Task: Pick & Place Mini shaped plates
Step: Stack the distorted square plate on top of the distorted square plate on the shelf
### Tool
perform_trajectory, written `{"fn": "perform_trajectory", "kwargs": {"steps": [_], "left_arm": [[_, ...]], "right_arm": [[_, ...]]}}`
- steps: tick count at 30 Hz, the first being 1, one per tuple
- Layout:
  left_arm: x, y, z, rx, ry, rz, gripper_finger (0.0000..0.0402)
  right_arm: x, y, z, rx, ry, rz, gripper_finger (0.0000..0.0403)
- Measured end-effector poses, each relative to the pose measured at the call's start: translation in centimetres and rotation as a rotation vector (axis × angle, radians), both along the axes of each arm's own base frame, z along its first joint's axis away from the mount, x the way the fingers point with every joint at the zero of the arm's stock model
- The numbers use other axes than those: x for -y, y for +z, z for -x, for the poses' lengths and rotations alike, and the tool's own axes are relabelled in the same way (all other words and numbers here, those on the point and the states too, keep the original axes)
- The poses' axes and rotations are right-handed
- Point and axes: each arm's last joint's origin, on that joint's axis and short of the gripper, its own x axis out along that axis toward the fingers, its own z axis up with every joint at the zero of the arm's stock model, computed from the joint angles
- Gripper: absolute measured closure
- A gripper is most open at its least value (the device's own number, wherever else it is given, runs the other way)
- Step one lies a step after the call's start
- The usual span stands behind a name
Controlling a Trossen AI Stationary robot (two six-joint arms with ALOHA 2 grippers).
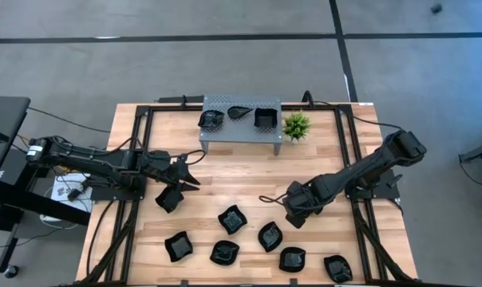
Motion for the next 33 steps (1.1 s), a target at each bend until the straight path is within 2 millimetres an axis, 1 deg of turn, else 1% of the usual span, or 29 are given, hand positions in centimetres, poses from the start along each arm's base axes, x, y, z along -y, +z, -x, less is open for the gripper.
{"fn": "perform_trajectory", "kwargs": {"steps": [6,11,16,22,25,28,32,33], "left_arm": [[0.0,0.0,0.0,0.003,0.0,0.0,0.0314],[0.0,0.0,0.0,0.006,0.0,0.001,0.0314],[0.0,0.1,0.0,0.007,0.0,0.001,0.0314],[0.0,0.1,0.0,0.007,0.0,0.001,0.0314],[0.0,0.1,0.0,0.009,0.0,0.001,0.0314],[0.0,0.1,-0.1,0.012,0.0,0.001,0.0314],[0.0,0.1,-0.1,0.014,0.0,0.002,0.0314],[0.0,0.1,-0.1,0.014,0.0,0.002,0.0314]], "right_arm": [[0.1,-0.8,0.5,-0.031,0.003,0.014,0.0327],[0.1,-0.9,0.6,-0.035,0.004,0.018,0.0327],[0.1,-0.9,0.8,-0.034,0.014,0.06,0.0327],[0.5,-2.5,1.4,-0.03,0.007,0.07,0.0327],[0.6,-2.7,1.6,-0.04,0.008,0.08,0.0328],[0.6,-2.7,1.5,-0.023,0.027,0.097,0.0342],[0.6,-2.7,1.5,-0.022,0.077,0.101,0.039],[0.5,-2.7,1.4,-0.019,0.089,0.096,0.0395]]}}
